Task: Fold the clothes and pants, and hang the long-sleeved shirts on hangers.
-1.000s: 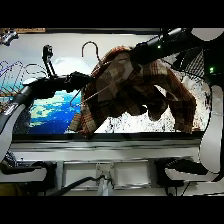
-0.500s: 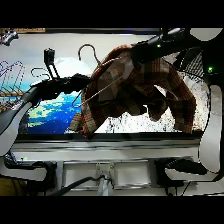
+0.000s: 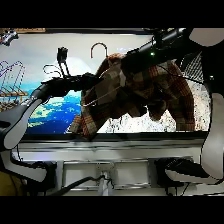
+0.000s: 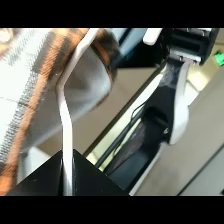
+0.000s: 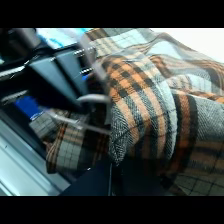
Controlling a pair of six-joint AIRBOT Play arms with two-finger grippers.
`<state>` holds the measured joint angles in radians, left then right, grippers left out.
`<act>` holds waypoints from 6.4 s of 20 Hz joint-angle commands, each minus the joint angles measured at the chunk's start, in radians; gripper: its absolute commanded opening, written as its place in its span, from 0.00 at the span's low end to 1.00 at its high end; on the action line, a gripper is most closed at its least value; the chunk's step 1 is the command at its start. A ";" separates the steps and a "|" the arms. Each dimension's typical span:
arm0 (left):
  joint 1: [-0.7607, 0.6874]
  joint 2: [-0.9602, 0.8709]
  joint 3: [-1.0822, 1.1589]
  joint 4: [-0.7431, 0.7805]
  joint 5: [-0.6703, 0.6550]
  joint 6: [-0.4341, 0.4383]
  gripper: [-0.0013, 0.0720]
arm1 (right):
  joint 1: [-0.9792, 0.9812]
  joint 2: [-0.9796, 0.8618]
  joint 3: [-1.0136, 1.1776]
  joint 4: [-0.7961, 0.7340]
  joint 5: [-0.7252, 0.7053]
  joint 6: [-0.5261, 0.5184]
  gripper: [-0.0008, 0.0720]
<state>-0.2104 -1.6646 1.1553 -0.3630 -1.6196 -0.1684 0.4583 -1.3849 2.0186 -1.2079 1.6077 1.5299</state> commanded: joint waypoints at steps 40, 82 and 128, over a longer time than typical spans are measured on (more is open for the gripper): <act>-0.044 -0.054 0.019 -0.139 -0.155 -0.027 0.05 | -0.214 0.035 -0.264 0.016 -0.372 -1.107 0.27; -0.102 0.649 -0.463 0.686 1.058 -0.869 0.68 | -0.214 0.126 -0.261 0.062 -0.410 -0.650 0.08; 0.185 0.632 0.154 0.530 0.565 -0.412 0.05 | -0.183 0.213 -0.261 -0.332 -0.237 -0.657 0.07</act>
<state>0.0212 -1.0725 1.2213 0.1112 -1.0378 -0.5106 0.2569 -1.1698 1.7573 -1.4803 1.3609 0.8814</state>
